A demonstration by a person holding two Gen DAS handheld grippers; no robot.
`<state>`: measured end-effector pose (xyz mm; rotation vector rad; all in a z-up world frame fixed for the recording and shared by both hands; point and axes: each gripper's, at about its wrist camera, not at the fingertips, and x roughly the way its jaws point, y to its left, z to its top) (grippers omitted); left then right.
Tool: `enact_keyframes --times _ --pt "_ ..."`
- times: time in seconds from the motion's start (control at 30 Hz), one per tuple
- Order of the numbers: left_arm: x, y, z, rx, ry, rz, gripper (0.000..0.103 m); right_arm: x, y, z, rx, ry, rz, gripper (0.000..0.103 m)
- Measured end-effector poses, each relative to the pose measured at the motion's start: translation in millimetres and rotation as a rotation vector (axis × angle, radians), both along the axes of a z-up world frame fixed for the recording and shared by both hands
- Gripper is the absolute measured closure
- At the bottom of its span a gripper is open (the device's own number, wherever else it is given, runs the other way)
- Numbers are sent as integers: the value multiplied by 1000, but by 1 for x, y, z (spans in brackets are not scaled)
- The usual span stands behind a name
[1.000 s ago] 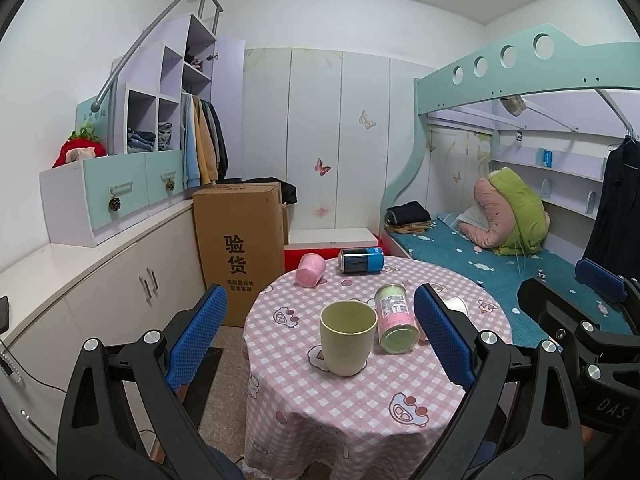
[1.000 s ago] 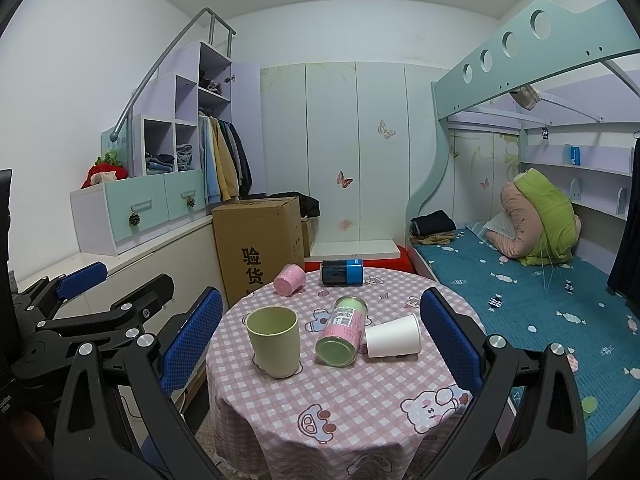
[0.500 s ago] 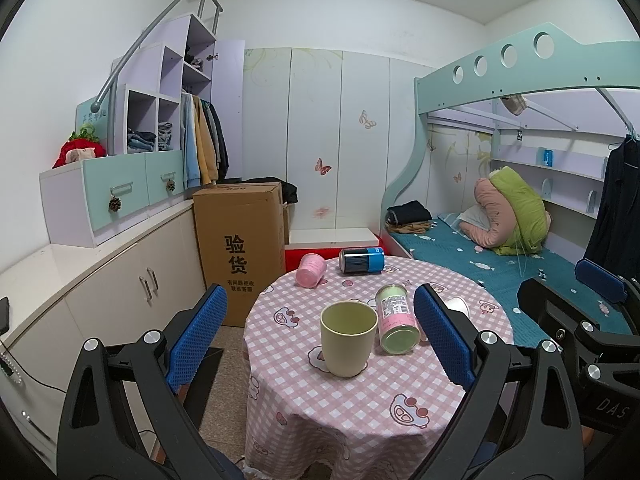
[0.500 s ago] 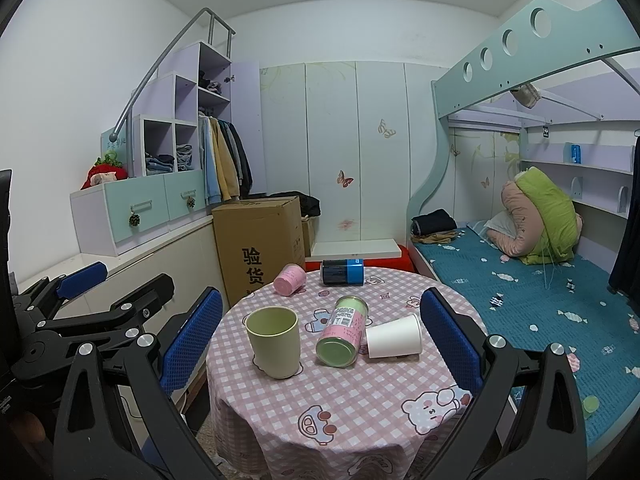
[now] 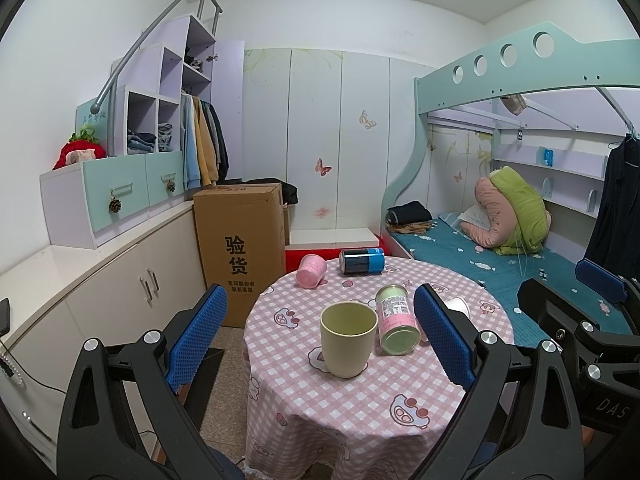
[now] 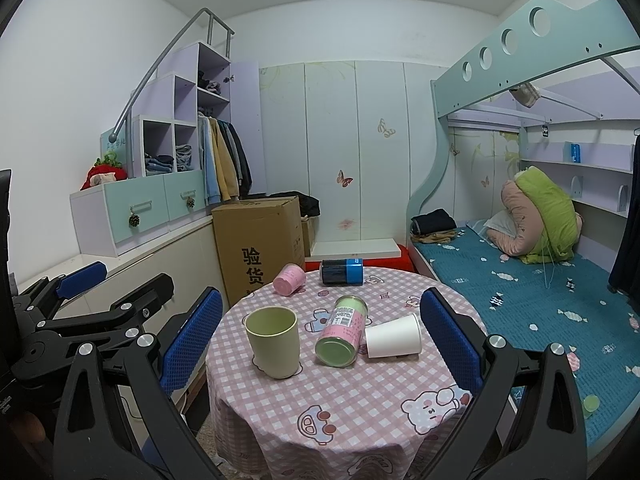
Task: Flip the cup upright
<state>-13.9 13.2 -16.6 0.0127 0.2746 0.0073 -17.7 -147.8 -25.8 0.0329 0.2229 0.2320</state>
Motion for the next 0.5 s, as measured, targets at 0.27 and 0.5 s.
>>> enact_keyframes --times 0.27,0.5 --pt "3 -1 2 3 0 2 8 0 -1 -1 1 1 0 7" --pt "1 -1 0 4 -2 3 8 1 0 -1 2 1 0 7"
